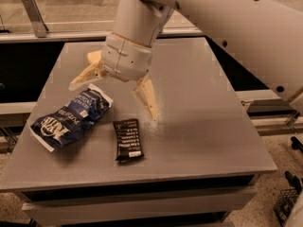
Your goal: Move rxbar chocolate near blue chip bag
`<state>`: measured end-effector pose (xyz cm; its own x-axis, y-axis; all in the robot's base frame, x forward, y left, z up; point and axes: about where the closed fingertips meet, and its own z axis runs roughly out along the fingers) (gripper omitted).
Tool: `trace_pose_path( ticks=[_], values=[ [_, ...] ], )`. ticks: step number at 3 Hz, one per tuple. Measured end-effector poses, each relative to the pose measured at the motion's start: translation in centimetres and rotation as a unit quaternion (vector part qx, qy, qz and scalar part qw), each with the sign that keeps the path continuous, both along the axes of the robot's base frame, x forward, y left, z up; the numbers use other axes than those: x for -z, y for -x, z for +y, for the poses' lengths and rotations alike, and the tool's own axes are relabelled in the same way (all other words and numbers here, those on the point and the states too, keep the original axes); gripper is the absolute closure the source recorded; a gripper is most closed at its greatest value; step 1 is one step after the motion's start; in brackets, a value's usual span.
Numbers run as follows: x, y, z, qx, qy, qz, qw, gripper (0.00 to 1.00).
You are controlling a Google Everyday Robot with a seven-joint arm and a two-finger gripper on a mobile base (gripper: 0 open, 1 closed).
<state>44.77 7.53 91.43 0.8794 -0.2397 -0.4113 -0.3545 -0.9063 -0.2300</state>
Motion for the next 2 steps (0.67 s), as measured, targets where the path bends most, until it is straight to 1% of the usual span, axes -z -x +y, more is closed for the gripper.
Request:
trace_pose_path(
  ticks=[1, 2],
  values=[
    [-0.3, -1.9, -2.2, 0.027, -0.002, -0.009, 0.9996, 0.00],
    [-0.1, -4.3, -5.2, 0.067, 0.010, -0.022, 0.9974, 0.00]
  ],
)
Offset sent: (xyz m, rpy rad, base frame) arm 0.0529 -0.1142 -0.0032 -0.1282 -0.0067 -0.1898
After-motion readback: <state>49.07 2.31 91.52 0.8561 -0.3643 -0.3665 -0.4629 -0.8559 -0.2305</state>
